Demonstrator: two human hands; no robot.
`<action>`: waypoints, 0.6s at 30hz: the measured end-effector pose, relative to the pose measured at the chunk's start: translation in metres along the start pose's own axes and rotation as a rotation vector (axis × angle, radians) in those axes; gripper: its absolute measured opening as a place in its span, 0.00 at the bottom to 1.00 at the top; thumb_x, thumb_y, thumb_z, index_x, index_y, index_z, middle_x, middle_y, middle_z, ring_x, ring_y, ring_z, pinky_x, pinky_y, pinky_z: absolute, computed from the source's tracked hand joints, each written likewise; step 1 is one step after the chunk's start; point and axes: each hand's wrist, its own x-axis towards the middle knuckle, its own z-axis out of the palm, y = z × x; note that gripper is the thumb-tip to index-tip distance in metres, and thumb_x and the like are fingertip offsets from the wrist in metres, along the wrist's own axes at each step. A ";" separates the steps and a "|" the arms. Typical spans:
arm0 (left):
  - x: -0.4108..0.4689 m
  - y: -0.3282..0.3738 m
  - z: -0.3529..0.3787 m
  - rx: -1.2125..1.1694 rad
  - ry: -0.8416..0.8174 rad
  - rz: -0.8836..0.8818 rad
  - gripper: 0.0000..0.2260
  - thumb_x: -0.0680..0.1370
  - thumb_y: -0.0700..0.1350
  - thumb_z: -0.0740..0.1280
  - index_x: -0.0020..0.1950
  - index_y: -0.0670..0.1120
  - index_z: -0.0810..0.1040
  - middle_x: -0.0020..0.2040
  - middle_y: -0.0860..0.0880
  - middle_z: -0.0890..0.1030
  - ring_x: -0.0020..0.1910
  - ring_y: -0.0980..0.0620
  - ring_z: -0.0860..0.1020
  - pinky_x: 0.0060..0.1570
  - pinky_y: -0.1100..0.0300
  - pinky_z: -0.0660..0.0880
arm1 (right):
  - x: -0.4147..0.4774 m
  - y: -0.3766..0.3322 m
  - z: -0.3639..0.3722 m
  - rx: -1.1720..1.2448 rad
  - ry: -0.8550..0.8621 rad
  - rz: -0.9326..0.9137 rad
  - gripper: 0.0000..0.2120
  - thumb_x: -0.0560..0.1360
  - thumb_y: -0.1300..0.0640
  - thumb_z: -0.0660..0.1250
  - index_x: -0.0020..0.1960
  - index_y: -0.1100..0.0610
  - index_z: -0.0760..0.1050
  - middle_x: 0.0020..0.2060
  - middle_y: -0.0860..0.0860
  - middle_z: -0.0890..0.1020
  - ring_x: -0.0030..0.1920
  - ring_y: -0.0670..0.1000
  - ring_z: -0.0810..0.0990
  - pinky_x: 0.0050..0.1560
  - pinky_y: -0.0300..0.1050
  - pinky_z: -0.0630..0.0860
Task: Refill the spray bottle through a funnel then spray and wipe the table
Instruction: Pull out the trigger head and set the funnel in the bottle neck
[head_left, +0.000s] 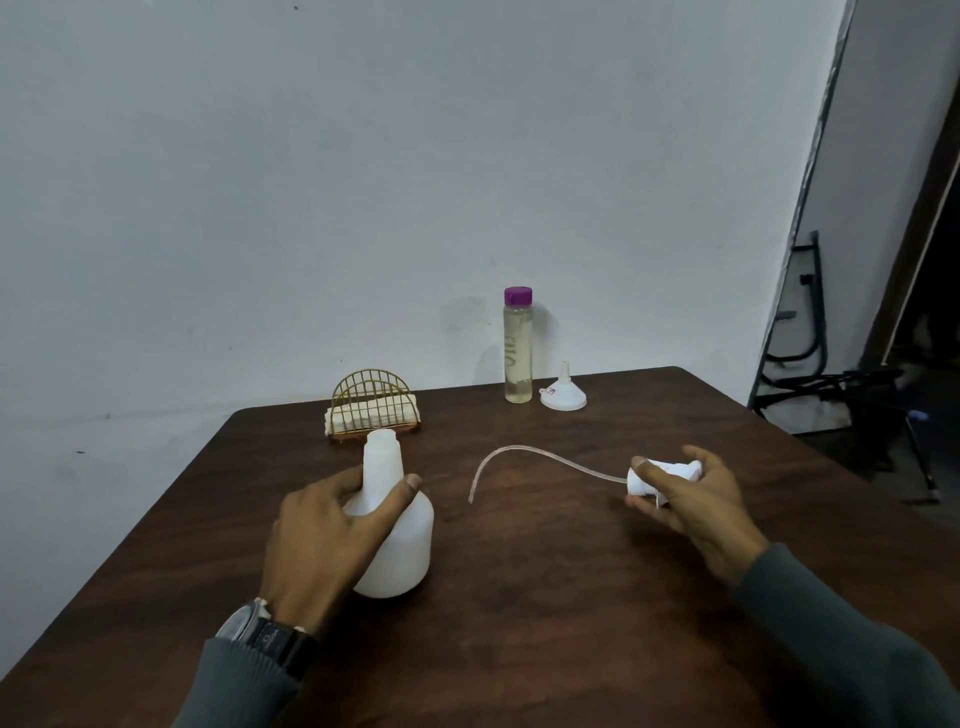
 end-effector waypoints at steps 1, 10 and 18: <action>-0.001 0.000 0.002 -0.032 0.005 0.016 0.32 0.71 0.71 0.69 0.66 0.52 0.84 0.63 0.51 0.85 0.59 0.51 0.81 0.54 0.53 0.79 | 0.002 0.000 -0.003 -0.014 0.002 0.006 0.42 0.75 0.63 0.78 0.82 0.55 0.60 0.70 0.59 0.72 0.56 0.63 0.85 0.45 0.50 0.87; -0.013 0.004 0.017 -0.143 0.023 0.146 0.20 0.71 0.65 0.74 0.56 0.54 0.88 0.42 0.73 0.77 0.46 0.68 0.79 0.45 0.61 0.79 | 0.014 -0.008 -0.028 -0.400 0.000 0.046 0.34 0.77 0.58 0.76 0.78 0.62 0.65 0.44 0.54 0.80 0.36 0.56 0.84 0.38 0.49 0.85; -0.013 0.000 0.027 -0.209 -0.006 0.126 0.13 0.73 0.61 0.76 0.53 0.57 0.88 0.37 0.82 0.76 0.46 0.79 0.77 0.44 0.65 0.77 | 0.014 -0.019 -0.043 -0.973 -0.062 -0.106 0.24 0.76 0.49 0.75 0.68 0.56 0.76 0.45 0.54 0.86 0.29 0.49 0.86 0.28 0.38 0.78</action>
